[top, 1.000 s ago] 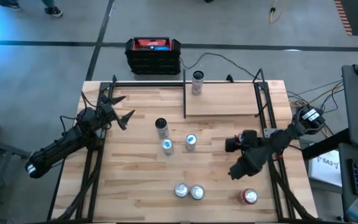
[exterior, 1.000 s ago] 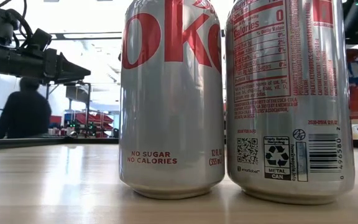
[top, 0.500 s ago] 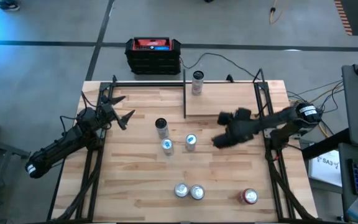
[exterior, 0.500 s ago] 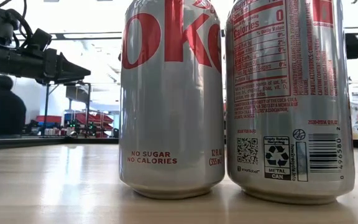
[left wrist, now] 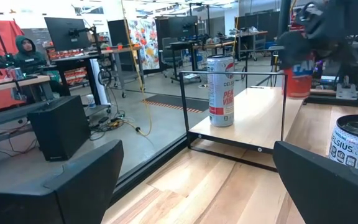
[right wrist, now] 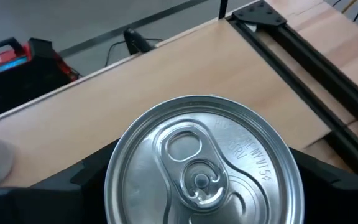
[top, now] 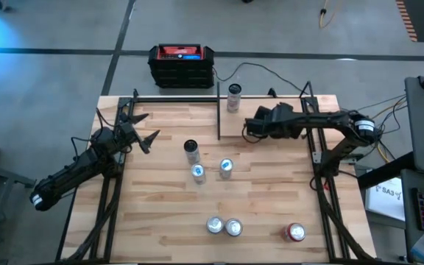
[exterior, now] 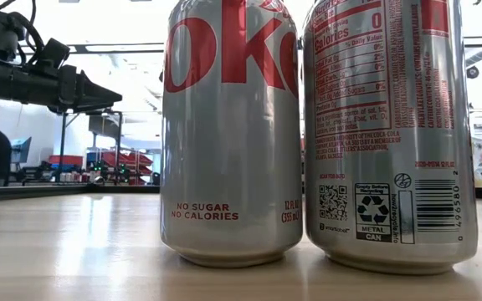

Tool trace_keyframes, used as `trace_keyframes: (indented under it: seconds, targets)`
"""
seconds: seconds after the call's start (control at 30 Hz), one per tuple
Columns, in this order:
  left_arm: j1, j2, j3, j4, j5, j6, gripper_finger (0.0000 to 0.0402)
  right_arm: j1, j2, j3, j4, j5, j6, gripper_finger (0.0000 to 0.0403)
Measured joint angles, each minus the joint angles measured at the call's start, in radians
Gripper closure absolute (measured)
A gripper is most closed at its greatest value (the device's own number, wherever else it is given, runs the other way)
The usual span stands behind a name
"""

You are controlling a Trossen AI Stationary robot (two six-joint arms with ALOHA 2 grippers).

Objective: Place canned beverage on shelf
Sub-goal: Put the top red soda can on the shelf

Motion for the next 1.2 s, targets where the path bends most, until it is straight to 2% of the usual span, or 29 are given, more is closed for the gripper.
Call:
trace_keyframes:
  seconds: [0.2, 0.37, 0.6, 1.2]
  targets:
    - [0.000, 0.000, 0.000, 0.000, 0.000, 0.000, 0.0003, -0.050, 0.000, -0.001, 0.000, 0.002, -0.037, 0.0101]
    - [0.000, 0.000, 0.000, 0.000, 0.000, 0.000, 0.0003, -0.077, 0.000, -0.002, 0.004, 0.047, -0.045, 0.0101]
    - [0.000, 0.000, 0.000, 0.000, 0.000, 0.000, 0.0003, -0.131, 0.001, -0.009, 0.027, 0.047, -0.127, 0.0101]
    - [0.000, 0.000, 0.000, 0.000, 0.000, 0.000, 0.0003, -0.285, 0.001, -0.030, 0.107, 0.070, -0.158, 0.0101]
